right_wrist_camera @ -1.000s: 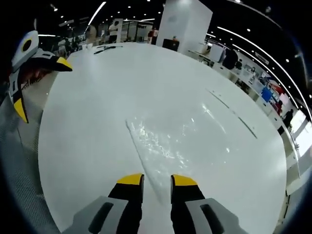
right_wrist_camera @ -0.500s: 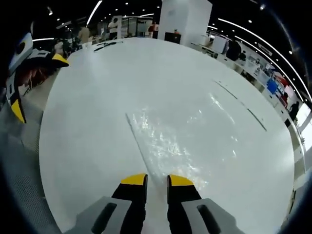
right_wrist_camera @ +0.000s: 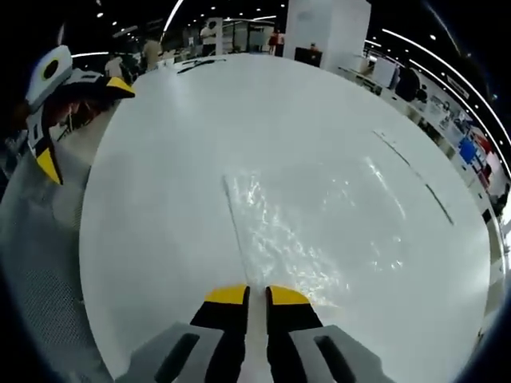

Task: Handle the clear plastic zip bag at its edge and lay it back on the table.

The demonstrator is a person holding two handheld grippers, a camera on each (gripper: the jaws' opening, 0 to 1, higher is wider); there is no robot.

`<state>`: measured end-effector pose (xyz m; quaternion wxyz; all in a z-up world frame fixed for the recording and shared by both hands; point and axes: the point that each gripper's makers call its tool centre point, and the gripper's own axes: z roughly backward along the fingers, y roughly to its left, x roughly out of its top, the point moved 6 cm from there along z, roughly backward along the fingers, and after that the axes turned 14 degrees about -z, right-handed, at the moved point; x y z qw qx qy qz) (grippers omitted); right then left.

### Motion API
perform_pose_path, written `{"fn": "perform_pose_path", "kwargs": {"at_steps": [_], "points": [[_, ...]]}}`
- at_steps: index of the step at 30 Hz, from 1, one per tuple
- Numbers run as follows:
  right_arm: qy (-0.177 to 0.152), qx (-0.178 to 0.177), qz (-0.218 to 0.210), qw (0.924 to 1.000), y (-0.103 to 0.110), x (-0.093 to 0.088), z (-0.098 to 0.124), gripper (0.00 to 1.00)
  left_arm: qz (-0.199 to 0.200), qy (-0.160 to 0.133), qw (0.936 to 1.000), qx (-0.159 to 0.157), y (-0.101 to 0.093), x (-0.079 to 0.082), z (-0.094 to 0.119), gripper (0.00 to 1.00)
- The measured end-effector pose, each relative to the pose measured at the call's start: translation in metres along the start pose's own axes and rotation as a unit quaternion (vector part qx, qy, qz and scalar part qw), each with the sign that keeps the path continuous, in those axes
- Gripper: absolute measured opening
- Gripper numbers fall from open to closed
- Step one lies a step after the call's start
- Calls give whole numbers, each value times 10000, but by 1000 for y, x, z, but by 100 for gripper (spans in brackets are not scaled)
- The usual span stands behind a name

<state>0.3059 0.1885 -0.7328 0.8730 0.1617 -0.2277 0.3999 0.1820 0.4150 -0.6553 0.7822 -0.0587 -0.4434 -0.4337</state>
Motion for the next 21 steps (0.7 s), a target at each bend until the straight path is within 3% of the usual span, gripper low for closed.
{"fn": "perform_pose_path", "kwargs": {"at_steps": [4, 7, 13, 16, 21], "points": [[-58, -92, 104, 9999, 1, 2, 0, 11, -16, 1, 10000, 8, 0, 0, 1, 84], [-54, -61, -84, 9999, -2, 4, -1, 11, -31, 10, 10000, 27, 1, 1, 2, 84], [34, -14, -49, 10000, 3, 7, -3, 4, -46, 48, 10000, -12, 0, -1, 1, 83], [93, 3, 209, 9997, 8, 4, -1, 0, -24, 55, 10000, 5, 0, -2, -1, 83], [146, 40, 272, 9995, 8, 4, -1, 0, -27, 34, 10000, -14, 1, -1, -3, 82]]}}
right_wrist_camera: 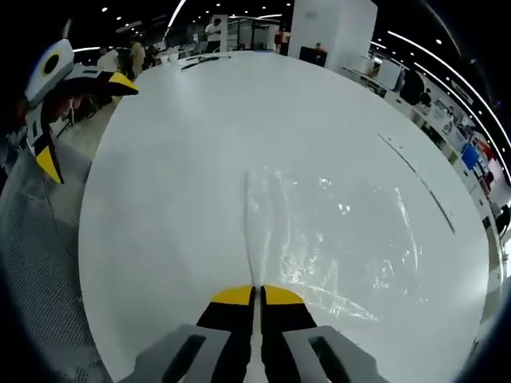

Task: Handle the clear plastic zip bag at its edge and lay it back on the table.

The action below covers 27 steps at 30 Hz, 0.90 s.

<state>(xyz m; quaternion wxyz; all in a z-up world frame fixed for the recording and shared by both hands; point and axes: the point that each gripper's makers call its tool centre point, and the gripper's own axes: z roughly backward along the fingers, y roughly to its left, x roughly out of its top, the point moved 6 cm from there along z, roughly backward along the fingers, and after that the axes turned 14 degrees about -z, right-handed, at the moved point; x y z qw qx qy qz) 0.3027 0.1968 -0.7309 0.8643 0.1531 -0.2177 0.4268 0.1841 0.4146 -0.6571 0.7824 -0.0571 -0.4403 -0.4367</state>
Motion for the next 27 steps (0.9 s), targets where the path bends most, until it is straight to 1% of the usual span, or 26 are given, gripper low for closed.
{"fn": "perform_pose_path", "kwargs": {"at_steps": [6, 7, 11, 27], "points": [[8, 34, 55, 10000, 1, -1, 1, 0, -22, 4, 10000, -5, 0, 0, 0, 82], [7, 58, 198, 9998, 6, -1, 3, 0, -23, 7, 10000, -7, 0, -1, 0, 81], [-15, 126, 381, 9992, 9, -3, 6, 0, -28, 6, 10000, -9, 1, -1, -1, 81], [-84, 385, 928, 9949, 25, 2, 24, 0, -123, 13, 9999, -73, -1, 0, -4, 81]]}}
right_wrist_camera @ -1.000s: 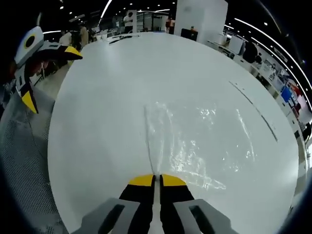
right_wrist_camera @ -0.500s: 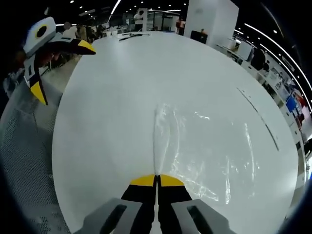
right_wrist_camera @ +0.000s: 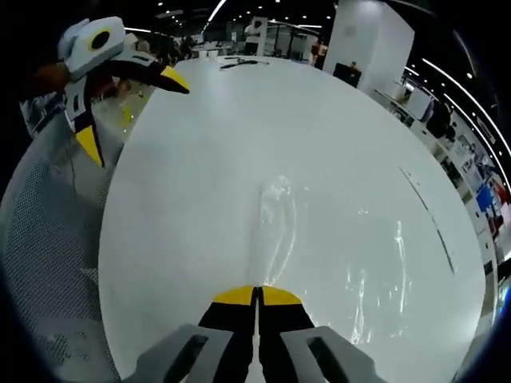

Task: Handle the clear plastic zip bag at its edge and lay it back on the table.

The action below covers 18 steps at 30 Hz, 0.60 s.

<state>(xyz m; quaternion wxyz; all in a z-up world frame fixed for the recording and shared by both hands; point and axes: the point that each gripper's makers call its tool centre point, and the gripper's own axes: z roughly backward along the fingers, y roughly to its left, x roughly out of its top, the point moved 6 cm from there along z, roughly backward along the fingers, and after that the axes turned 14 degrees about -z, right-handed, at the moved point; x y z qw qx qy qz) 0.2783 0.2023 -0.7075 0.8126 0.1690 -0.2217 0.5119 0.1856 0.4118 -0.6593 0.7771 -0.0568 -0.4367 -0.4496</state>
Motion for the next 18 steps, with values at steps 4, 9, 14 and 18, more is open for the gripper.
{"fn": "perform_pose_path", "kwargs": {"at_steps": [4, 9, 14, 18], "points": [[33, 124, 67, 9999, 3, 1, 2, 0, -21, -4, 10000, -6, 0, 0, 0, 81], [61, 245, 283, 9993, 10, 4, 5, 0, -43, -3, 10000, -33, 0, 1, -1, 80], [51, 306, 504, 9982, 14, 6, 8, 0, -80, -3, 9999, -67, -2, 1, -2, 80], [89, 311, 716, 9969, 13, 7, 9, 0, -109, -8, 9999, -97, -2, 2, -3, 80]]}}
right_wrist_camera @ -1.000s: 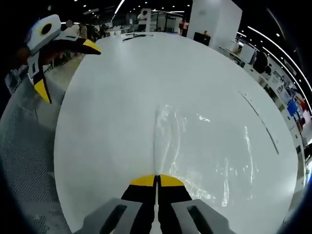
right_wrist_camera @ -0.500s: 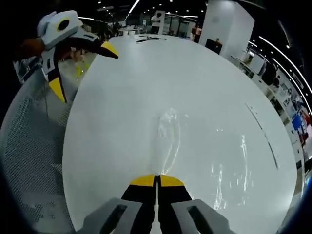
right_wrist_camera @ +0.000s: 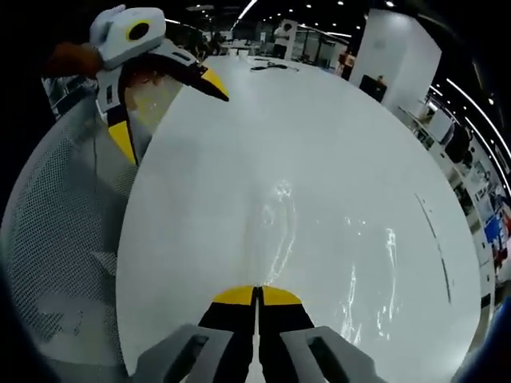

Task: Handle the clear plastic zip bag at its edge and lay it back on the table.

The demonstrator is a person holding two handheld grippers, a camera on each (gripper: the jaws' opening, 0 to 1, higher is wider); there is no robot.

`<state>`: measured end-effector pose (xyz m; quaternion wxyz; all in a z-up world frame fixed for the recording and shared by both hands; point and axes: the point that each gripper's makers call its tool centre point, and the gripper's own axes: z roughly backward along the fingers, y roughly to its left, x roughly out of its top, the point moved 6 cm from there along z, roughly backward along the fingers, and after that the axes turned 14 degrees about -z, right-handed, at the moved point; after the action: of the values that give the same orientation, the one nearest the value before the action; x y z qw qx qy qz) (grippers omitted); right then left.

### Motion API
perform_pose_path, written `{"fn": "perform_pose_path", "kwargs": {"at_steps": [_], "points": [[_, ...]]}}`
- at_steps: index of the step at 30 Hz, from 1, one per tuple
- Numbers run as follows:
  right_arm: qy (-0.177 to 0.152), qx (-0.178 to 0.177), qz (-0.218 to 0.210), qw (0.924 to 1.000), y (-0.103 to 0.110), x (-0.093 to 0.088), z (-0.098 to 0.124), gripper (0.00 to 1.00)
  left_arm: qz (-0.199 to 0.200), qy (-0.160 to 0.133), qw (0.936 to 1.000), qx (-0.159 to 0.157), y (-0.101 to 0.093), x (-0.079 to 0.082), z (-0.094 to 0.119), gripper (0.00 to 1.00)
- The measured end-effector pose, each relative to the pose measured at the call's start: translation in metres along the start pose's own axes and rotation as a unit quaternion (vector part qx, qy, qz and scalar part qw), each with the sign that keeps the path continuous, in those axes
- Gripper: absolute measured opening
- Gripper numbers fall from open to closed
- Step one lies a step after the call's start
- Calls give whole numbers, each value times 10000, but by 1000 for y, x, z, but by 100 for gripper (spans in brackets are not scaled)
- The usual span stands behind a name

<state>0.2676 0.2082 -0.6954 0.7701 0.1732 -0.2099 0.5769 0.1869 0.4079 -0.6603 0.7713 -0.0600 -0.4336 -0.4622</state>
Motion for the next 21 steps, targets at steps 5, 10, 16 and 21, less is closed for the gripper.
{"fn": "perform_pose_path", "kwargs": {"at_steps": [5, 10, 16, 21], "points": [[-23, 69, 231, 9997, 5, 5, 4, 0, -31, -12, 10000, -23, 1, 1, -2, 79], [-21, 127, 477, 9988, 8, 9, 7, 0, -79, -9, 10000, -55, 0, 0, -4, 78], [-11, 137, 641, 9978, 11, 14, 10, 0, -160, -18, 9998, -94, -2, 3, -4, 75], [-37, 142, 752, 9971, 13, 18, 13, 0, -250, -38, 9996, -113, -1, 5, -5, 73]]}}
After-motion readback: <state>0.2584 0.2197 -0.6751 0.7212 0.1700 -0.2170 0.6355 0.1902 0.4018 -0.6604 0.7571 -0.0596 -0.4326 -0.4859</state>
